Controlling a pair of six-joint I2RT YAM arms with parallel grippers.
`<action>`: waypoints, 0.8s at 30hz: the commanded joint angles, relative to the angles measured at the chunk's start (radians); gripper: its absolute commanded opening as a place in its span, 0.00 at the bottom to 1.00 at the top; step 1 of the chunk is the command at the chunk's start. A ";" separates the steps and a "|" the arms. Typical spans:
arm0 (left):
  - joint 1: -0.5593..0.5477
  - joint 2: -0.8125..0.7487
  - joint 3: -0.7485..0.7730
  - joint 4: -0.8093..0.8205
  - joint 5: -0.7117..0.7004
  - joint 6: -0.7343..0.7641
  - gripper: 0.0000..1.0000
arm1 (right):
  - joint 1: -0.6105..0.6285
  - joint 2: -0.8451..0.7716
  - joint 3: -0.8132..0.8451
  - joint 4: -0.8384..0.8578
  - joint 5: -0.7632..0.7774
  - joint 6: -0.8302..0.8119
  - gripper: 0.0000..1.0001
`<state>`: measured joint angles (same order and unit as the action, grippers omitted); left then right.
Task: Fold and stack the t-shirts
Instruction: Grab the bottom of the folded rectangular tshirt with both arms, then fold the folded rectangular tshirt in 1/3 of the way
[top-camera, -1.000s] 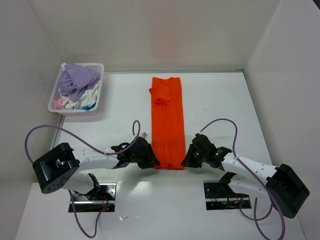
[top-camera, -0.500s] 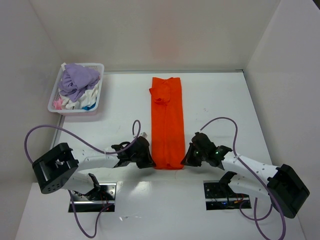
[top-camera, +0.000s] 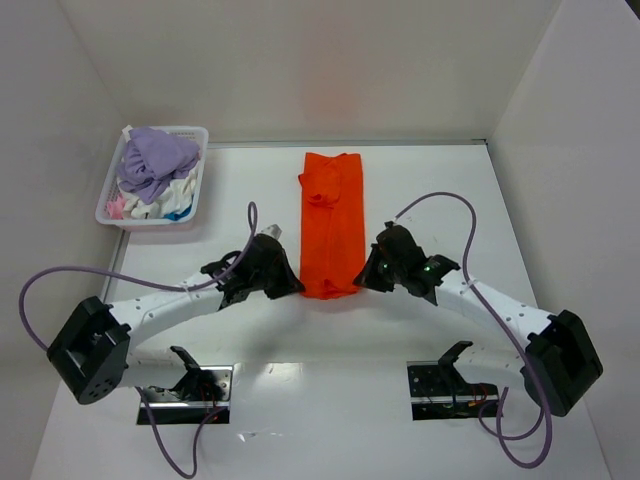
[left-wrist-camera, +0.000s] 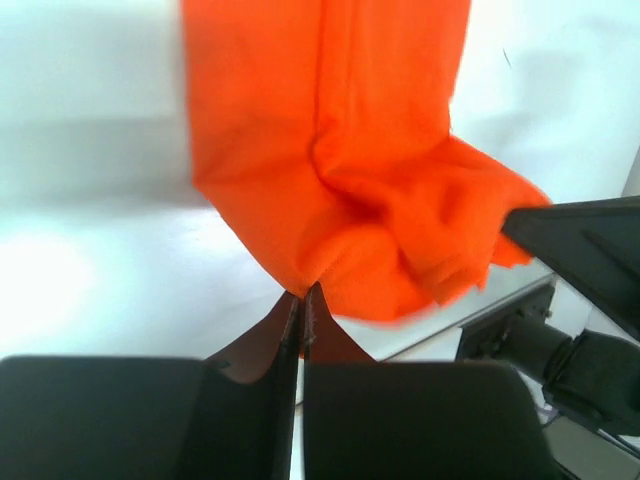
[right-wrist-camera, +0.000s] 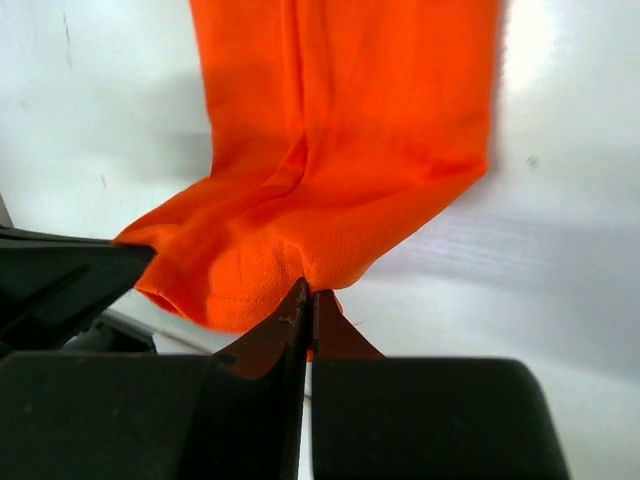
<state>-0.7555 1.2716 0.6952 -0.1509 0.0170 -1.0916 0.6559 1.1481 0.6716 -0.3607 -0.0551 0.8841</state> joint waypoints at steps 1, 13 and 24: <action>0.064 -0.023 0.056 -0.022 0.053 0.087 0.00 | -0.056 0.019 0.075 -0.021 0.044 -0.069 0.00; 0.199 0.228 0.225 0.022 0.198 0.223 0.00 | -0.157 0.140 0.180 0.008 0.024 -0.148 0.00; 0.266 0.367 0.377 0.004 0.255 0.303 0.00 | -0.240 0.306 0.322 0.031 0.003 -0.205 0.00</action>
<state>-0.5022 1.6093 1.0157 -0.1516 0.2420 -0.8429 0.4442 1.4330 0.9424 -0.3588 -0.0608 0.7120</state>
